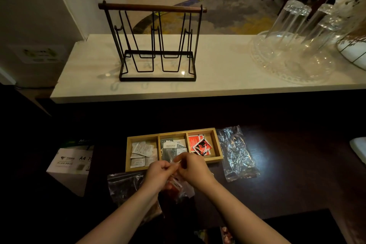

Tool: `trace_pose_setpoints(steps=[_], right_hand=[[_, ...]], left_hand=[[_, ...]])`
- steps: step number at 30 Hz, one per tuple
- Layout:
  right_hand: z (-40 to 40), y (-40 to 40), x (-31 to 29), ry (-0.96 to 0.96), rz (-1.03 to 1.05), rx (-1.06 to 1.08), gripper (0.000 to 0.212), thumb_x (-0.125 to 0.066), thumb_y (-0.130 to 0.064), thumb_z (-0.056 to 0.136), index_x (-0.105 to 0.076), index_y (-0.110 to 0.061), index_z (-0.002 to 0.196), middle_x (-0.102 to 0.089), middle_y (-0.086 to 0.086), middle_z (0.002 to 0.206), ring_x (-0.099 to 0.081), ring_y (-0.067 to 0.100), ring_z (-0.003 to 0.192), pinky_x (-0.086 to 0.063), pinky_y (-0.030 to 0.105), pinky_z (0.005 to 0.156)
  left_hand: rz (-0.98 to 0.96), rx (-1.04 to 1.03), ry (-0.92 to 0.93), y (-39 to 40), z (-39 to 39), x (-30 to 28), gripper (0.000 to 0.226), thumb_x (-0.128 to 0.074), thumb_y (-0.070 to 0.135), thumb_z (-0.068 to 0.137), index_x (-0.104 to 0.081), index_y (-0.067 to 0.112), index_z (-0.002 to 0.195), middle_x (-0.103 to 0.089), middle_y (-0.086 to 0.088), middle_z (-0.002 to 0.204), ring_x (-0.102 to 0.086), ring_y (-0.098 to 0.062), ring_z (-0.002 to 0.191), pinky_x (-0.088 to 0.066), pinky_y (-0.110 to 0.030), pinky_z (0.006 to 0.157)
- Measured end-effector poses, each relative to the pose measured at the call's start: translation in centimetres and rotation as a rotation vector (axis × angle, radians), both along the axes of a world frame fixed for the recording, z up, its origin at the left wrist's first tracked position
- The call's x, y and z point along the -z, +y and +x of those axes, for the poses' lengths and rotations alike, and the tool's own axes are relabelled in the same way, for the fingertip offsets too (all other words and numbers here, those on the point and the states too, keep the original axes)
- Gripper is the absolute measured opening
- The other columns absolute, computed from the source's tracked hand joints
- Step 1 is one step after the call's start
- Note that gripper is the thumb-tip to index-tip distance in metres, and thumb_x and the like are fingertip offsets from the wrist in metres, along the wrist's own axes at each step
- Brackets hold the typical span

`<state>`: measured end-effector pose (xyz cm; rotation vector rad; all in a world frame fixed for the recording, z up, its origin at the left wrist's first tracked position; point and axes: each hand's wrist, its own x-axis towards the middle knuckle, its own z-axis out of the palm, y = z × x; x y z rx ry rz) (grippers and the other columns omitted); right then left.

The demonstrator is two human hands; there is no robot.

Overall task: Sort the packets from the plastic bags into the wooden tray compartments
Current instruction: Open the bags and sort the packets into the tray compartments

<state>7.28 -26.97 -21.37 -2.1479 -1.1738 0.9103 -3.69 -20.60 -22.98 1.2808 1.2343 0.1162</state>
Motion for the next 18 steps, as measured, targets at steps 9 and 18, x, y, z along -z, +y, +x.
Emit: trace_pose_setpoints(steps=[9,18], right_hand=[[0.6,0.5,0.2,0.240,-0.138,0.117,0.017,-0.066,-0.006,0.081,-0.064,-0.020,0.071,-0.072,0.014,0.089,-0.070,0.029,0.084,-0.058,0.043,0.079],[4.1,-0.4,-0.1,-0.180,-0.058,0.134,0.017,-0.059,0.001,0.077,-0.071,-0.010,0.076,-0.064,-0.006,0.071,-0.061,0.009,0.064,-0.051,0.014,0.061]], left_hand=[[0.231,0.247,0.093,0.0,-0.3,0.0,0.018,-0.049,0.018,0.096,-0.047,0.016,0.078,-0.060,0.000,0.070,-0.058,-0.008,0.046,-0.048,-0.027,0.053],[0.505,0.462,0.278,1.9,-2.2,-0.9,0.027,-0.057,0.007,0.083,-0.039,0.021,0.068,-0.050,0.002,0.069,-0.051,-0.014,0.058,-0.046,-0.031,0.055]])
